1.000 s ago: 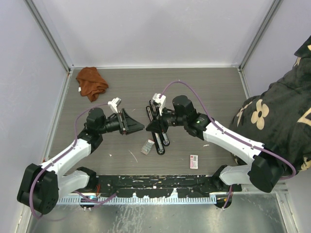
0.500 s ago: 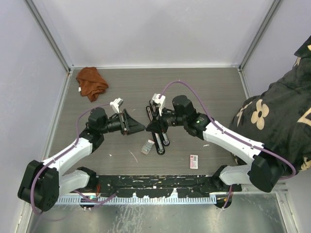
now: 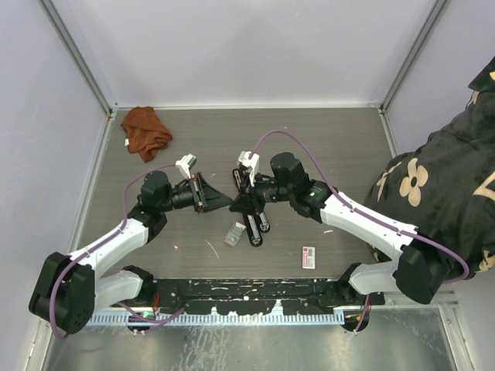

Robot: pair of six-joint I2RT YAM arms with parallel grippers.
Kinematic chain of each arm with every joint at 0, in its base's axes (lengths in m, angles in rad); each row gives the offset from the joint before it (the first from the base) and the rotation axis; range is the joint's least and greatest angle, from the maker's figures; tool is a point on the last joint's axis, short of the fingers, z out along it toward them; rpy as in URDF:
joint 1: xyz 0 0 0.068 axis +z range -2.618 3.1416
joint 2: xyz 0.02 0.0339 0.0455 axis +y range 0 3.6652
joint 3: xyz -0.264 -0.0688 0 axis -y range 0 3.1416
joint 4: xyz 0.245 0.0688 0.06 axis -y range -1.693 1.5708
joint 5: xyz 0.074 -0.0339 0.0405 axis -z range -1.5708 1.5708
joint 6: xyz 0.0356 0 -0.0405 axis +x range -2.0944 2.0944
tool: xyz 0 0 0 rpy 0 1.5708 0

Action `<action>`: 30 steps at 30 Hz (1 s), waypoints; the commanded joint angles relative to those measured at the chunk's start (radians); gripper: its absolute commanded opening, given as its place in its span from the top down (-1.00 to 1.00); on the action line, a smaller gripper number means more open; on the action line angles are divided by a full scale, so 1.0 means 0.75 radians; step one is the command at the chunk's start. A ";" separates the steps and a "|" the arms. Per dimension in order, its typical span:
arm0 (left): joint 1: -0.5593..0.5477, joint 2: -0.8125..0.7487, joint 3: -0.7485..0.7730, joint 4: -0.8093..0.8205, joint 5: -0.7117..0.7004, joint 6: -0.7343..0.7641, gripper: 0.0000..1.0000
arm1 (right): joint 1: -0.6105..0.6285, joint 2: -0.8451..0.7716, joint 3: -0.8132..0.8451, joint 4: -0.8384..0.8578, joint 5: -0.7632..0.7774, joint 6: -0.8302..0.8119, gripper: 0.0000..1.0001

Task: Load the staples into the stapler
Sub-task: Pick up the stapler.

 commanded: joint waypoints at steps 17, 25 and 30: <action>-0.007 -0.050 0.005 -0.045 0.018 0.028 0.74 | 0.006 -0.028 0.055 0.040 0.115 -0.029 0.49; -0.007 -0.060 0.004 -0.052 -0.013 -0.021 0.89 | 0.006 -0.043 0.018 0.078 0.133 -0.030 0.15; -0.005 -0.070 -0.001 -0.051 -0.046 -0.071 0.92 | 0.004 -0.089 -0.031 0.154 0.165 -0.006 -0.10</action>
